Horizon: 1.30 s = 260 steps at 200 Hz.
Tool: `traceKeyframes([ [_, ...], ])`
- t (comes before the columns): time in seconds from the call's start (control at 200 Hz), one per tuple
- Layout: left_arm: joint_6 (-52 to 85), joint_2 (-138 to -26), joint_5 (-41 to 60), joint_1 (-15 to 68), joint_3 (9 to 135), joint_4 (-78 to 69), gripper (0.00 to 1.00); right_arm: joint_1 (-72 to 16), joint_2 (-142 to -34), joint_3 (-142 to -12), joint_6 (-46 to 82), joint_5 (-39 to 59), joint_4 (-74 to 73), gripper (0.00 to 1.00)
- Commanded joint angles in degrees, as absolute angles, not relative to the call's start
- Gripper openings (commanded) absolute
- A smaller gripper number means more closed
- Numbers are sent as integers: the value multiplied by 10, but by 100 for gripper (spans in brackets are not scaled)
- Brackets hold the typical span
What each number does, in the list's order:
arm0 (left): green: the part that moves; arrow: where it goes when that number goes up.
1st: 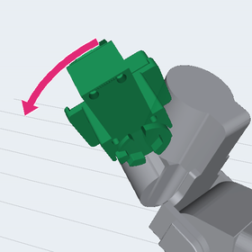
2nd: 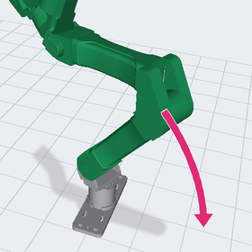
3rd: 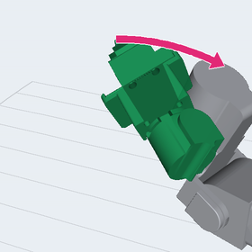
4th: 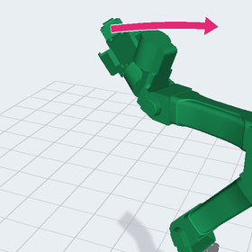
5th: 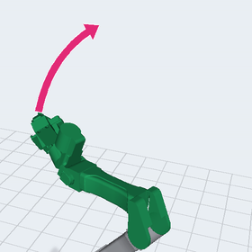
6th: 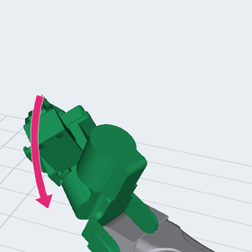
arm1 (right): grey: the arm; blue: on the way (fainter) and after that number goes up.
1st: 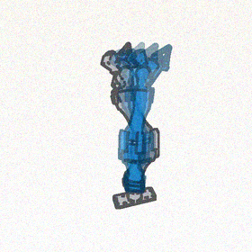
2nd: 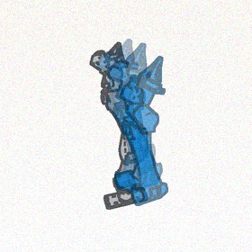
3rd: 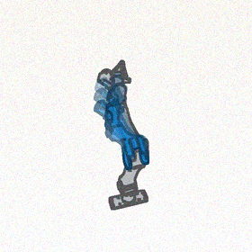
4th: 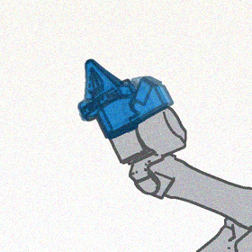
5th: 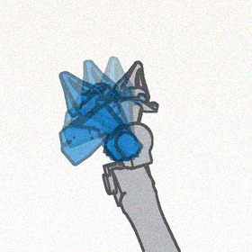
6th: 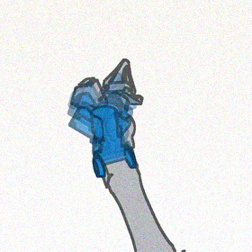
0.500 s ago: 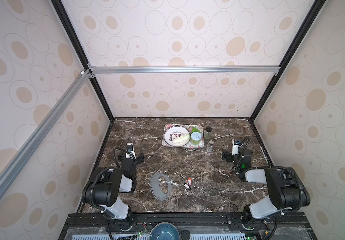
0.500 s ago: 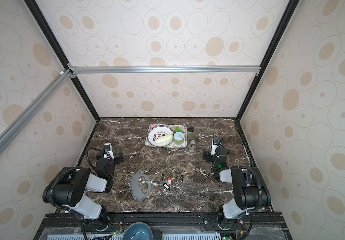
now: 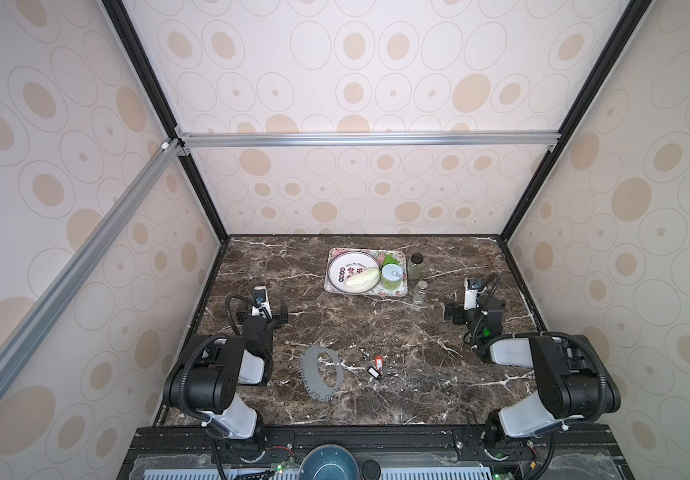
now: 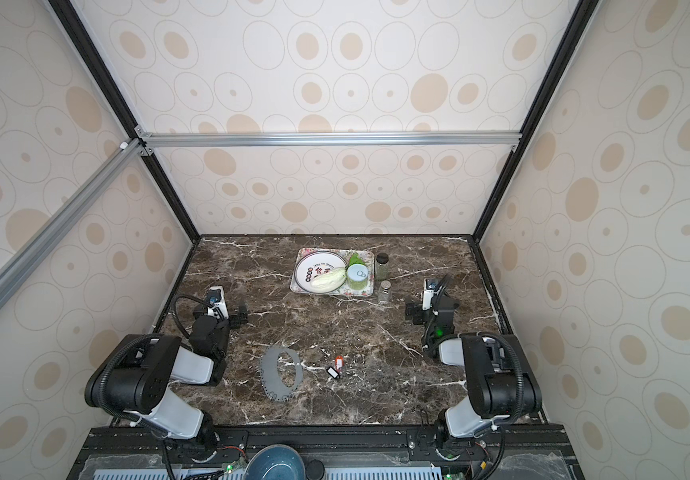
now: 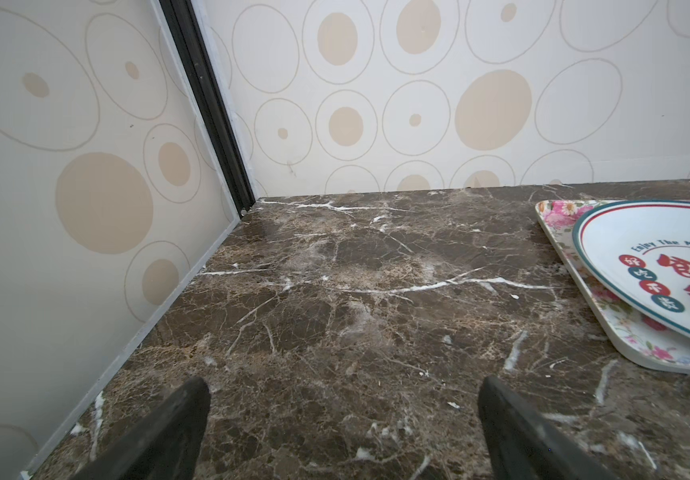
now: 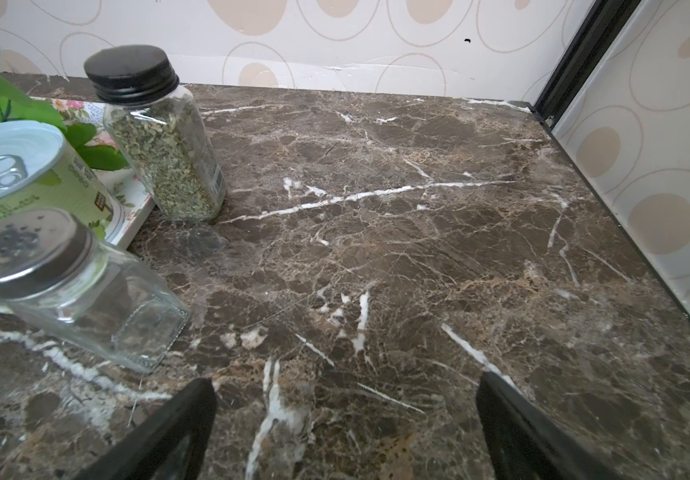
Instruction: Put the keys on the keyring
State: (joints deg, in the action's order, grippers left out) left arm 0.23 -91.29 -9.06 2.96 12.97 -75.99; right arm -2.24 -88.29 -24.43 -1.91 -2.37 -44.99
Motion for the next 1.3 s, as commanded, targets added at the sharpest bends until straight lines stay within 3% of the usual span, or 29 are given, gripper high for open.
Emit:
traceKeyframes([
  [0.0, 10, -903, -87, 25, 130, -772, 100, -26, -881, -243, -18, -25, -452, 99],
  [0.88, 2, -900, -84, 29, 125, -782, 100, -49, -842, -237, -20, -100, -432, 100],
  [1.045, 11, -807, -138, 40, 127, -696, 100, -56, -820, -219, -17, -126, -447, 99],
  [1.201, 22, -737, -161, 42, 82, -722, 100, -57, -803, -207, -5, -160, -455, 100],
  [1.296, 111, -647, -193, 43, 93, -593, 100, -57, -784, -199, 2, -173, -450, 100],
])
